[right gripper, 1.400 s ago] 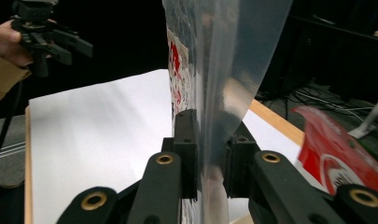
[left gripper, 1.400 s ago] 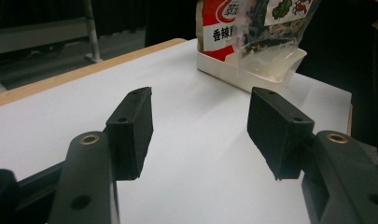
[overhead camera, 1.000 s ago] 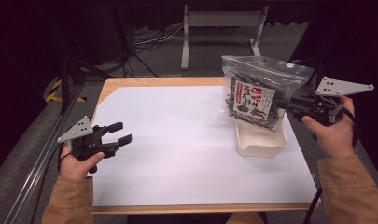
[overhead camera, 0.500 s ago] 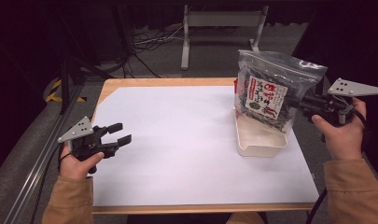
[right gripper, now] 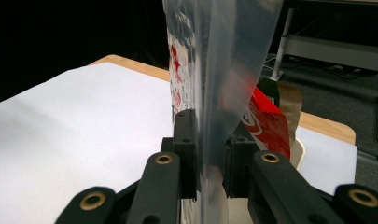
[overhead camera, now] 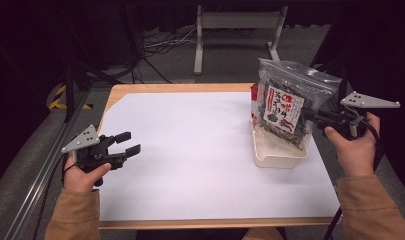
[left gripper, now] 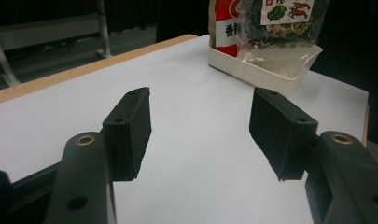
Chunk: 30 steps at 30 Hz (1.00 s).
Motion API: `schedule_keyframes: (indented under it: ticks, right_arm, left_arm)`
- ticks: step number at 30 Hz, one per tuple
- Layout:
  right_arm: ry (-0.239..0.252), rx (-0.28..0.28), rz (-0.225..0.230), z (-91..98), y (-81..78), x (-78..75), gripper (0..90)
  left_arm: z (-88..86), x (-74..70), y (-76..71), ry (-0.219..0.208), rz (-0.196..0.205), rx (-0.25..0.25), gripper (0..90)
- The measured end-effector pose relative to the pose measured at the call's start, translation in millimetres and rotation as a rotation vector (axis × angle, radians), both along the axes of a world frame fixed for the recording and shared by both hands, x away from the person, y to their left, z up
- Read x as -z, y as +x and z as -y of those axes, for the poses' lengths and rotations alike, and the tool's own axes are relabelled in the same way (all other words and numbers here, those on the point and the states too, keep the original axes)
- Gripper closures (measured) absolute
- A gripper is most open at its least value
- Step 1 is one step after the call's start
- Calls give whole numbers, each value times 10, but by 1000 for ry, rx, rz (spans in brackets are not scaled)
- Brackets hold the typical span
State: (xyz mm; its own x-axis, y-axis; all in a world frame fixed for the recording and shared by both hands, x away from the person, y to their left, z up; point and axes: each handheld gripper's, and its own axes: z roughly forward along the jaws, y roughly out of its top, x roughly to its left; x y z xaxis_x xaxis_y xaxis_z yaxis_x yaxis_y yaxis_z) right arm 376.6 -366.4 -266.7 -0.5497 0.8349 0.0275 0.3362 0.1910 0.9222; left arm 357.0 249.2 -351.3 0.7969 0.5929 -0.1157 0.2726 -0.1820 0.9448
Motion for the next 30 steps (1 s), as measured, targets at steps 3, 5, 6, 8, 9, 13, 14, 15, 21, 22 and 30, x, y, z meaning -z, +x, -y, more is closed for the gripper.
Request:
schedule_keyframes:
  ticks: [3, 5, 6, 8, 9, 13, 14, 15, 21, 22, 30]
  right_arm:
    - [-23, 11, 0, -31, -4, 20, 780]
    - [-33, 11, 1, -43, -5, 31, 780]
    - [-40, 13, 0, -52, -6, 41, 780]
    - [-50, 15, -3, -57, -5, 51, 780]
    - [-56, 16, -5, -63, -1, 73, 780]
    - [-50, 14, -13, -63, 1, 144, 780]
    - [-54, 12, -12, -61, 1, 157, 781]
    - [-54, 12, -12, -61, 1, 157, 781]
    - [-77, -3, -37, -102, 18, 301, 780]
    - [-77, -2, -38, -103, 19, 324, 780]
    - [-64, -1, -59, -102, -2, 513, 779]
  left_arm:
    - [3, 1, 4, 4, 5, 1, 394]
    - [4, 2, 3, 2, 3, 0, 394]
    - [0, 0, 0, 3, 1, -1, 394]
    - [-3, -2, 1, 6, 6, 0, 394]
    - [-2, -1, -2, 3, 3, -2, 394]
    - [-7, 2, -2, 5, 1, -6, 391]
    - [-7, 3, 0, 6, 3, -6, 390]
    - [-7, 3, 0, 6, 3, -6, 388]
    - [32, 22, 16, 18, 4, -9, 368]
    - [33, 23, 16, 18, 4, -9, 368]
    - [58, 32, 22, 21, -3, -9, 363]
